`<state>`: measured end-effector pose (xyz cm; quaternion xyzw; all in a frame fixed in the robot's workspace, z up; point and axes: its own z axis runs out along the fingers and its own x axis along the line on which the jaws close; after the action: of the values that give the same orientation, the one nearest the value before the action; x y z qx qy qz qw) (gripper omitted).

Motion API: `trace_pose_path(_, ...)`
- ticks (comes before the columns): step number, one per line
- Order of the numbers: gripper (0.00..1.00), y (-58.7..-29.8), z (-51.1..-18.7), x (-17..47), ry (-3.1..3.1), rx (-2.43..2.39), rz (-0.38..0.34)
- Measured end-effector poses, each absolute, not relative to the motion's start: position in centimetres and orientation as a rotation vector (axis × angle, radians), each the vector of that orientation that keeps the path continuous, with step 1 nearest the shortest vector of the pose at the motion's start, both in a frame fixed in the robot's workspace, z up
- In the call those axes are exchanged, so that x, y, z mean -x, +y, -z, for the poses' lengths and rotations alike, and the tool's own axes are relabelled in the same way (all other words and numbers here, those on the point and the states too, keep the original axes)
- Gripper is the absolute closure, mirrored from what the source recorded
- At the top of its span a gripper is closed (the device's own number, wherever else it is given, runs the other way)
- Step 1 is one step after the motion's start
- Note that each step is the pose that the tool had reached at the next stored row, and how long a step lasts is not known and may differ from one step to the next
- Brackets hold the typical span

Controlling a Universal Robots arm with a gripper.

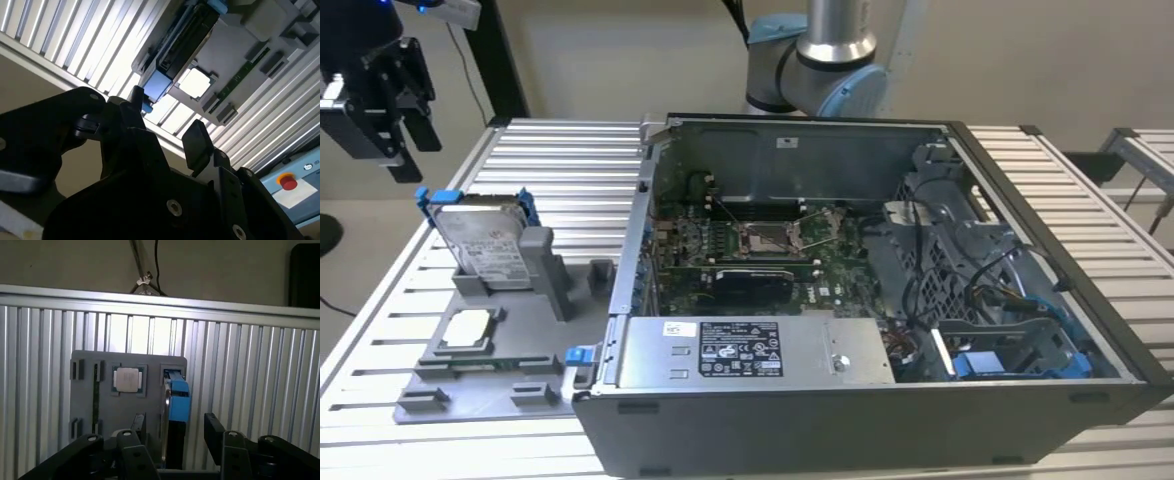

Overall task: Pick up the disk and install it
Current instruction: 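Pick up the disk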

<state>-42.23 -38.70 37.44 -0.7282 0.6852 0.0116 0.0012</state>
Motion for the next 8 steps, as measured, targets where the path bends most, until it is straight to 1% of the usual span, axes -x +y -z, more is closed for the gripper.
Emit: trace_pose_path(8,0.0,-38.6,-36.0,42.2,2.155,2.283,-0.037)
